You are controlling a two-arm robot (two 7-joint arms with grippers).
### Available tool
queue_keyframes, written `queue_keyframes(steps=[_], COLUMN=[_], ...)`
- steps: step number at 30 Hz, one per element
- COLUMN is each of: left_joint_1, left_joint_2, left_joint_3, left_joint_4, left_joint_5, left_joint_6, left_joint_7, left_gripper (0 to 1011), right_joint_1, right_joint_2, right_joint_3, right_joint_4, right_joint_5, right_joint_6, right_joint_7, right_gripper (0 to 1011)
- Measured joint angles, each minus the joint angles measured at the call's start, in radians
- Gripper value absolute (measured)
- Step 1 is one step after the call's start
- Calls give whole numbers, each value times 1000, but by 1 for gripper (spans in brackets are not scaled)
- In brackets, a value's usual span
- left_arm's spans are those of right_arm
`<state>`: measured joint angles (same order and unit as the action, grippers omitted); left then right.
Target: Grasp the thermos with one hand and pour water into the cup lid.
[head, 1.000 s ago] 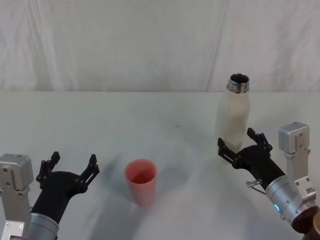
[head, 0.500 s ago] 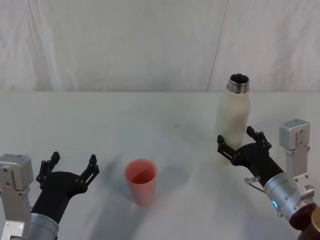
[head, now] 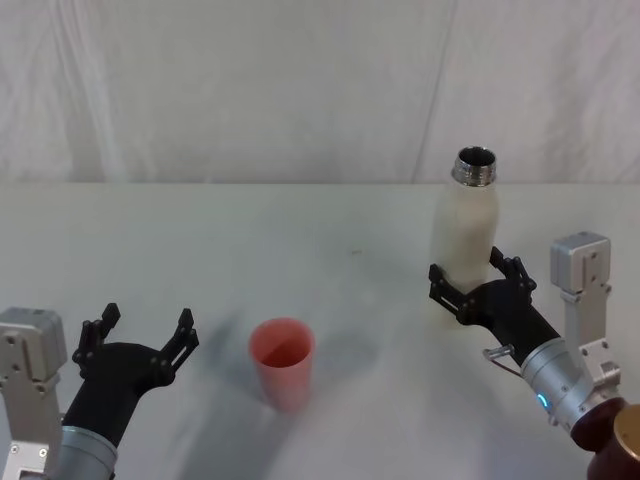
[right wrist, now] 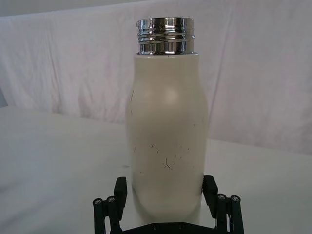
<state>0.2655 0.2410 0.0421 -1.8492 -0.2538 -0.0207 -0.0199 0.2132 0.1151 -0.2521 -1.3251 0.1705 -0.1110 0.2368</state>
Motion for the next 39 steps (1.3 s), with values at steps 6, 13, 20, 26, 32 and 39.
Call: queue_keyframes(steps=[6,13,20,26,32,39], left_joint_1=[0,0,0,0,0,0], left_joint_2=[0,0,0,0,0,0], left_joint_3=[0,0,0,0,0,0], left_joint_4=[0,0,0,0,0,0], left_joint_5=[0,0,0,0,0,0], left_joint_6=[0,0,0,0,0,0], left_joint_7=[0,0,0,0,0,0], left_gripper=[1001,1001,1001,1001,1001,1001], right_joint_1=[17,34,52,67,74,74], right_joint_2=[-5,-12,-19,-25,-29,-30], right_joint_3=[-1,-3,-2,-1,3,4], right_joint_4=[22,53,82,104,113,114], right_joint_5=[-2,-3,-3,-2,-2,-2], right_joint_6=[-7,-17,-27,-37,-39,-39], right_joint_7=[0,0,2,3,3,1], right_gripper=[1001,1001,1001,1001,1000,1001])
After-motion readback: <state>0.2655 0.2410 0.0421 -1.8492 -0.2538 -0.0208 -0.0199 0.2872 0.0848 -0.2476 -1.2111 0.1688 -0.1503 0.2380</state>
